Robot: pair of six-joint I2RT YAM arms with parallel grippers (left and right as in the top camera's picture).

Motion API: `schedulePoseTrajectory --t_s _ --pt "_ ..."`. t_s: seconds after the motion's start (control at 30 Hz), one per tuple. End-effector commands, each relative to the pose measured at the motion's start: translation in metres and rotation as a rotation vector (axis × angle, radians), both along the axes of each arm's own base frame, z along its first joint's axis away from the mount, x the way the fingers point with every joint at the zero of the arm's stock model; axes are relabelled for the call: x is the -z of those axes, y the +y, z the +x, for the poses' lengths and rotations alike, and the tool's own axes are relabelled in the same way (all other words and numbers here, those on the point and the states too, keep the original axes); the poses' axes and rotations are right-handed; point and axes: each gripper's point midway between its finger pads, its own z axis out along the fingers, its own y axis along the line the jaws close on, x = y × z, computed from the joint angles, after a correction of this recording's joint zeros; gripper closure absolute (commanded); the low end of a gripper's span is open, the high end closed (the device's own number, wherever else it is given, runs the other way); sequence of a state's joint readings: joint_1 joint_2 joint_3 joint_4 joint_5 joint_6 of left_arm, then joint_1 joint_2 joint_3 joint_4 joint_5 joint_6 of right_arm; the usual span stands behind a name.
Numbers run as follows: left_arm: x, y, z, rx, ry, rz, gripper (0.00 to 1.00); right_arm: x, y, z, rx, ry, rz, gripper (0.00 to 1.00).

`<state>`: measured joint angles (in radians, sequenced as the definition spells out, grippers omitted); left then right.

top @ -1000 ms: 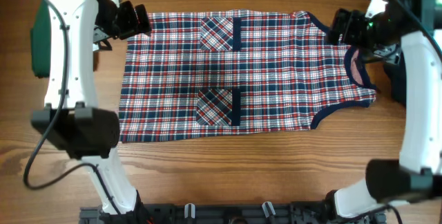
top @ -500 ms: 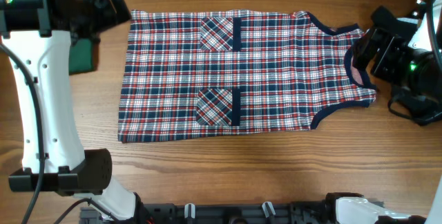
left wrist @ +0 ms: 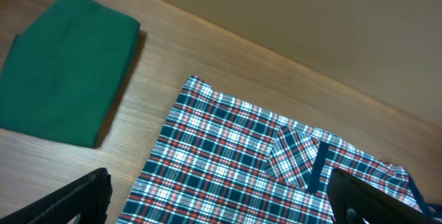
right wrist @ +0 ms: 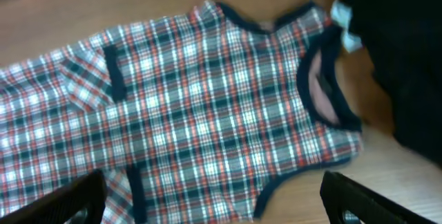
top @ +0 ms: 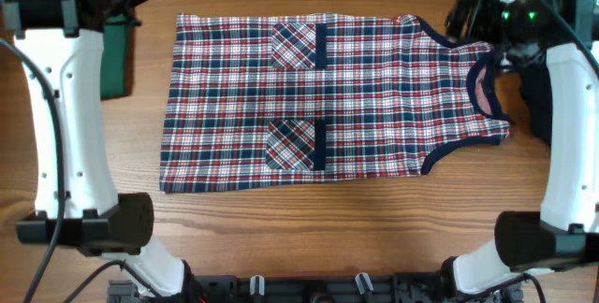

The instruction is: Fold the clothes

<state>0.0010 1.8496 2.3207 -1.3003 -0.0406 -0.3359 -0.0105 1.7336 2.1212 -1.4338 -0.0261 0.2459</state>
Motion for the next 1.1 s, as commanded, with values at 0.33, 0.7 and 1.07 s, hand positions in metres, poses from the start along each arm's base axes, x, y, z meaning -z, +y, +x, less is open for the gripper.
schedulePoseTrajectory --t_s 0.33,0.7,1.07 --pt "-0.044 0.001 0.048 -0.013 -0.261 0.002 0.01 -0.173 -0.009 0.029 -0.053 -0.611 -0.132 0.01" --pt "-0.053 0.002 0.055 0.014 -0.303 0.047 0.01 -0.162 -0.004 0.049 -0.104 -0.603 -0.148 0.0" --pt "-0.035 0.001 0.044 0.016 -0.216 0.04 0.01 -0.288 0.006 0.059 -0.086 -1.105 -0.168 0.01"
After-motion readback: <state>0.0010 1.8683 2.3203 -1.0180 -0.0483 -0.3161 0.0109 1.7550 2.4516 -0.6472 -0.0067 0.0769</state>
